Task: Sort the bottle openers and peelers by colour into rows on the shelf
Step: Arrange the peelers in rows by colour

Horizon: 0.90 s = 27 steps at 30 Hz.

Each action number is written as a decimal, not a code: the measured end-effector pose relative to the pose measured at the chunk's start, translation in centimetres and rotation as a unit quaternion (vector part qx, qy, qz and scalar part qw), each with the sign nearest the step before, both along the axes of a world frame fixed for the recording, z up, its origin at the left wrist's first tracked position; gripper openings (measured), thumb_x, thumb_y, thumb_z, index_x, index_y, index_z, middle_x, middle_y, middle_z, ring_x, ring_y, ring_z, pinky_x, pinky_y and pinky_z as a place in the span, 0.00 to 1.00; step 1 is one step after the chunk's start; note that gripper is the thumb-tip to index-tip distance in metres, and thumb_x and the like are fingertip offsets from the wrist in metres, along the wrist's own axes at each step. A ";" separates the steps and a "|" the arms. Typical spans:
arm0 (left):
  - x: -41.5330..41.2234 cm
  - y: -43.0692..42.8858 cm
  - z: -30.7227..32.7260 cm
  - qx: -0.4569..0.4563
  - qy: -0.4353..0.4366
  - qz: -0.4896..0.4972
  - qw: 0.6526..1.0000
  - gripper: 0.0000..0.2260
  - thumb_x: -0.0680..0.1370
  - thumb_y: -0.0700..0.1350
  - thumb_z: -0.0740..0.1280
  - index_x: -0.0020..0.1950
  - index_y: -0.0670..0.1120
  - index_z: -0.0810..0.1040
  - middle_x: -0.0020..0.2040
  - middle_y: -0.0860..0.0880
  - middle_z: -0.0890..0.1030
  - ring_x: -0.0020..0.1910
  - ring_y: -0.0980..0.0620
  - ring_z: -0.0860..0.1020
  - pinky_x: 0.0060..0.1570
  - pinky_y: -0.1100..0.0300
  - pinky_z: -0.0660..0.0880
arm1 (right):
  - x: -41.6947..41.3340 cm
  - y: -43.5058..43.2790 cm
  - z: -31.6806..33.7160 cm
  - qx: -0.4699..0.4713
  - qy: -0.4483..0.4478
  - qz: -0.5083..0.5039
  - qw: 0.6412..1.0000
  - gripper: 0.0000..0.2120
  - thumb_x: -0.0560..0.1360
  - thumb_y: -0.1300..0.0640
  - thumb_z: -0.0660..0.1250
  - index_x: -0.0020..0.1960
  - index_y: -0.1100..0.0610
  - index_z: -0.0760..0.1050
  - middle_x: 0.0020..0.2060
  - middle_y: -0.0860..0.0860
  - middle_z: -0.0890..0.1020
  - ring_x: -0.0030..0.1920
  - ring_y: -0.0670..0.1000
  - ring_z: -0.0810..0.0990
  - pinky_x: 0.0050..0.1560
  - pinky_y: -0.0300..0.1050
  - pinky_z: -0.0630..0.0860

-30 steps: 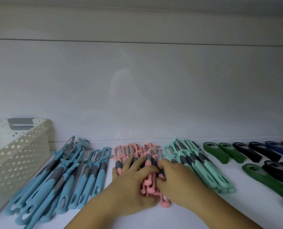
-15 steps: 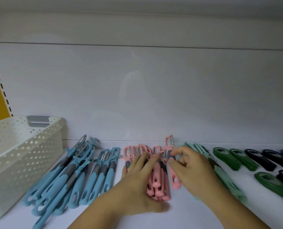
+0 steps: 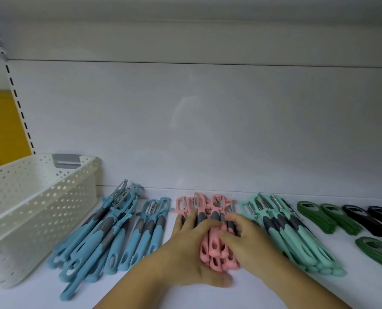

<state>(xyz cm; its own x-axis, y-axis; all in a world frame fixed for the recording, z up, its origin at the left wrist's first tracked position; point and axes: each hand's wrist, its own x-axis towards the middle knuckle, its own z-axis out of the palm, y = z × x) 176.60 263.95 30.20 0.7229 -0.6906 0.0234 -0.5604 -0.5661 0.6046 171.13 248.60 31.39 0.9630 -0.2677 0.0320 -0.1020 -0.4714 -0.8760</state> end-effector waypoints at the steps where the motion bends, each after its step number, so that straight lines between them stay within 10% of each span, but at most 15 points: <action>1: -0.1 0.1 0.1 -0.013 0.001 -0.008 1.000 0.44 0.56 0.67 0.74 0.67 0.71 0.57 0.76 0.60 0.50 0.75 0.56 0.38 0.76 0.46 0.46 | 0.1 0.0 0.0 0.015 -0.004 -0.009 1.000 0.12 0.76 0.59 0.65 0.49 0.41 0.71 0.46 0.43 0.79 0.47 0.45 0.81 0.51 0.46 0.80; 5: -0.8 0.3 1.8 -0.147 0.129 -0.005 0.981 0.40 0.61 0.68 0.72 0.70 0.62 0.63 0.71 0.56 0.65 0.72 0.63 0.62 0.69 0.59 0.65 | -0.3 0.4 0.4 0.100 -0.007 -0.012 0.995 0.10 0.76 0.61 0.64 0.50 0.45 0.75 0.46 0.49 0.82 0.37 0.47 0.83 0.32 0.44 0.80; 7: -0.8 0.1 2.4 -0.234 0.168 0.066 0.955 0.28 0.72 0.63 0.67 0.69 0.55 0.69 0.59 0.57 0.76 0.50 0.68 0.78 0.49 0.74 0.72 | -0.2 0.3 0.2 0.097 -0.009 -0.008 0.995 0.08 0.77 0.56 0.65 0.53 0.44 0.74 0.49 0.48 0.81 0.42 0.49 0.84 0.37 0.47 0.82; 11: 0.2 -0.2 2.0 -0.065 -0.080 0.259 0.960 0.15 0.80 0.46 0.60 0.67 0.49 0.70 0.56 0.51 0.79 0.49 0.55 0.78 0.47 0.64 0.73 | 0.0 0.4 -0.6 -0.005 -0.013 0.001 1.000 0.20 0.74 0.48 0.66 0.65 0.41 0.68 0.62 0.43 0.70 0.61 0.45 0.73 0.64 0.46 0.72; 17: 0.5 -1.8 1.9 0.105 -0.155 0.254 0.949 0.16 0.78 0.48 0.58 0.65 0.47 0.68 0.55 0.47 0.78 0.53 0.47 0.77 0.47 0.58 0.71 | 0.3 0.6 -1.1 -0.082 -0.011 0.003 0.997 0.30 0.73 0.51 0.67 0.73 0.49 0.62 0.68 0.44 0.63 0.69 0.46 0.64 0.70 0.45 0.62; 21: 0.5 -1.7 1.9 -0.009 -0.089 0.288 0.954 0.19 0.75 0.53 0.64 0.63 0.49 0.64 0.49 0.48 0.78 0.44 0.45 0.80 0.42 0.57 0.75 | 0.3 0.6 -1.1 -0.096 0.000 0.006 0.995 0.30 0.74 0.51 0.66 0.74 0.48 0.60 0.68 0.44 0.62 0.69 0.47 0.63 0.70 0.46 0.63; 27: -0.1 -1.4 2.1 -0.270 0.042 0.339 0.900 0.09 0.75 0.35 0.61 0.50 0.49 0.68 0.41 0.54 0.74 0.26 0.53 0.77 0.24 0.60 0.74 | 0.0 0.5 -0.8 -0.112 0.014 0.021 0.993 0.29 0.75 0.47 0.62 0.74 0.46 0.58 0.68 0.43 0.60 0.69 0.47 0.62 0.69 0.47 0.64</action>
